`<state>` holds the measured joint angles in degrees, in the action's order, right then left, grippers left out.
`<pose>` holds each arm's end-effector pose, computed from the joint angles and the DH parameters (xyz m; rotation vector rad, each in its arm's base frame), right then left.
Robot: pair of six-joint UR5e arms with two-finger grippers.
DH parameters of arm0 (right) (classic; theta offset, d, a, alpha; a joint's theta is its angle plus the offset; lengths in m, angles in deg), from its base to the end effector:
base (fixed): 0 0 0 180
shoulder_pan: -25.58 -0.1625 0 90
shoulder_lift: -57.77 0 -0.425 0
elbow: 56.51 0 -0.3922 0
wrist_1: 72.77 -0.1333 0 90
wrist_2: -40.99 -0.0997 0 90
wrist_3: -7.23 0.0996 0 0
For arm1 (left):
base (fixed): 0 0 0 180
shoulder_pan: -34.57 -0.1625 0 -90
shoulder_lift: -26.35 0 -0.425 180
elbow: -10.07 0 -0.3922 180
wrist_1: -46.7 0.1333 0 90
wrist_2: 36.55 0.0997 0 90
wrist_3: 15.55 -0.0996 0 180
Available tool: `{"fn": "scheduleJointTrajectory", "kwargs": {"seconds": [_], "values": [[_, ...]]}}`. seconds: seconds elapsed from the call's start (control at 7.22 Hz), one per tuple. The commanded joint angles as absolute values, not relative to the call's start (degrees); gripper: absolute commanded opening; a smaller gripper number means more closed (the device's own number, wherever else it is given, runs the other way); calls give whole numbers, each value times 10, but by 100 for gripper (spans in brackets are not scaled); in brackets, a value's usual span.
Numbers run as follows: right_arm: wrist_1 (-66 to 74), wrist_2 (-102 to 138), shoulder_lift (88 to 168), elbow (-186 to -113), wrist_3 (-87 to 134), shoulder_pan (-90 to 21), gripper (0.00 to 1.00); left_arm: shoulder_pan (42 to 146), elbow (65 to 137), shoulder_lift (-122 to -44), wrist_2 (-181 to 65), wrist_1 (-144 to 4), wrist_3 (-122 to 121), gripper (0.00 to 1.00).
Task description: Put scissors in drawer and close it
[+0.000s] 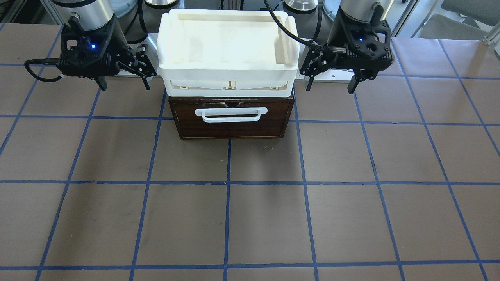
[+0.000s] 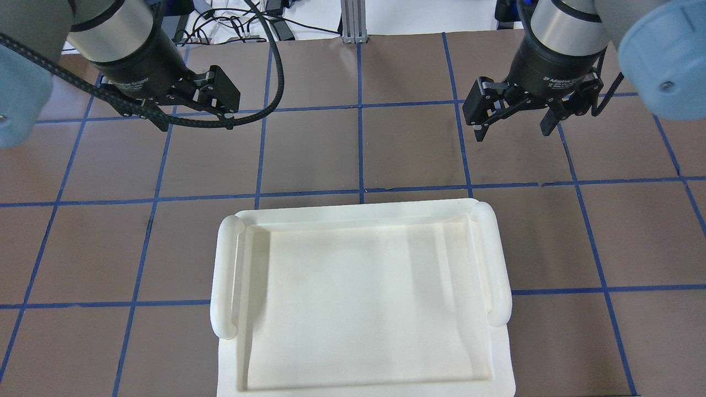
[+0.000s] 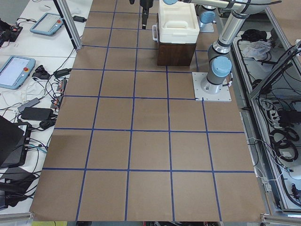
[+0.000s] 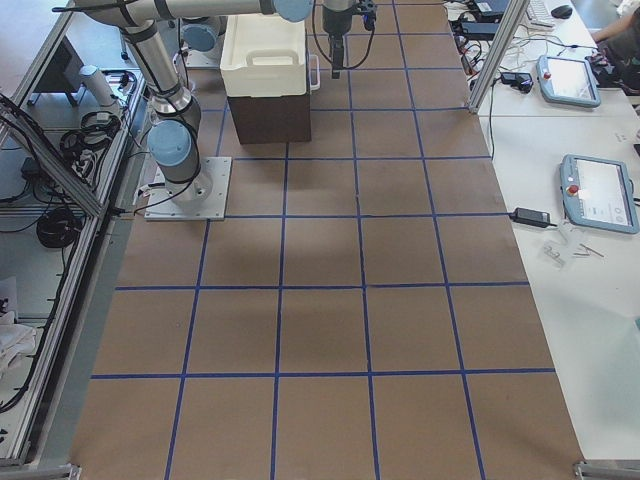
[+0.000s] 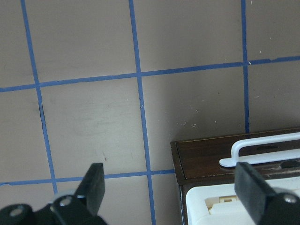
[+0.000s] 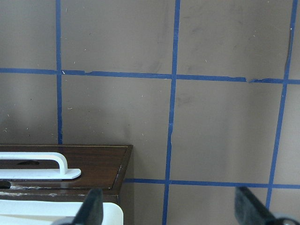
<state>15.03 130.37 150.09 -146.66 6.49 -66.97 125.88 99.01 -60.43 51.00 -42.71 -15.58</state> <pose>0.1553 -0.4679 0.5024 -0.0899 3.1295 0.0011 -0.1484 -0.4718 0.5254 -0.0390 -3.0949 0.1309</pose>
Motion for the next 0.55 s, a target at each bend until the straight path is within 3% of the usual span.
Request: {"fn": "scheduleJointTrajectory", "kwargs": {"seconds": [0.0, 0.42], "values": [[151, 1305, 1501, -1467, 58, -670, 100, 1238, 994, -597, 519, -458, -175, 100], [151, 1306, 1501, -1467, 58, -670, 100, 1241, 994, -606, 518, -459, -176, 100]]}}
